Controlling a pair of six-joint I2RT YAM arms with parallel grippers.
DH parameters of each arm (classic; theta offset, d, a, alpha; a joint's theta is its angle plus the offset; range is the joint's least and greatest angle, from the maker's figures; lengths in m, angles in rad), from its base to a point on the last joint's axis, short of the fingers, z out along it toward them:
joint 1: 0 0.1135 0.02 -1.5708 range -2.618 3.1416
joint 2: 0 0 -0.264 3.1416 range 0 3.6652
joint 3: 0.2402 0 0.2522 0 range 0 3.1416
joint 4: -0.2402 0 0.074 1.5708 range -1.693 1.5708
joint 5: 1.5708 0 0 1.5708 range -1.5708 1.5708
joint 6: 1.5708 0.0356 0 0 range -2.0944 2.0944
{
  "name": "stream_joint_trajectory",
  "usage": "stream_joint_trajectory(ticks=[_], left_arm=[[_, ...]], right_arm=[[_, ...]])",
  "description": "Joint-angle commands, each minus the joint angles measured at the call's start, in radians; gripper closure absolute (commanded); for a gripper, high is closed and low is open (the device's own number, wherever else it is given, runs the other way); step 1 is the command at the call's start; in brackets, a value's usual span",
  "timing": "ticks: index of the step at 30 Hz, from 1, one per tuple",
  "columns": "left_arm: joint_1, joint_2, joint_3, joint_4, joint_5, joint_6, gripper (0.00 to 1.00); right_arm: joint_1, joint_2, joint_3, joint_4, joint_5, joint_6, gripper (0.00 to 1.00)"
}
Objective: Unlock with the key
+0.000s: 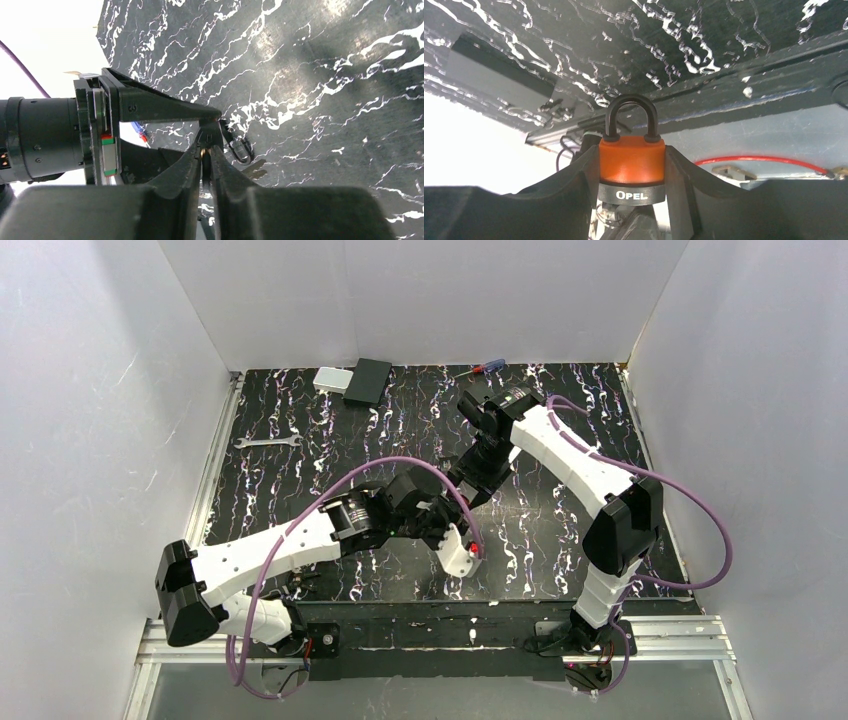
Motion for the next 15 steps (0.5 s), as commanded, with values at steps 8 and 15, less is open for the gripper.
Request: stream_joint_trajectory(ticks=[8,15], left_arm=[[-0.003,-0.074,-0.012,-0.079,0.073,-0.04,0.02],[-0.003,-0.196,-0.028,-0.017,0.029,-0.187,0.02]], right_arm=[[0.012,-0.065,0.014,-0.014,-0.132,0.017,0.99],[-0.055,-0.086,-0.001,-0.01,-0.08,0.017,0.99]])
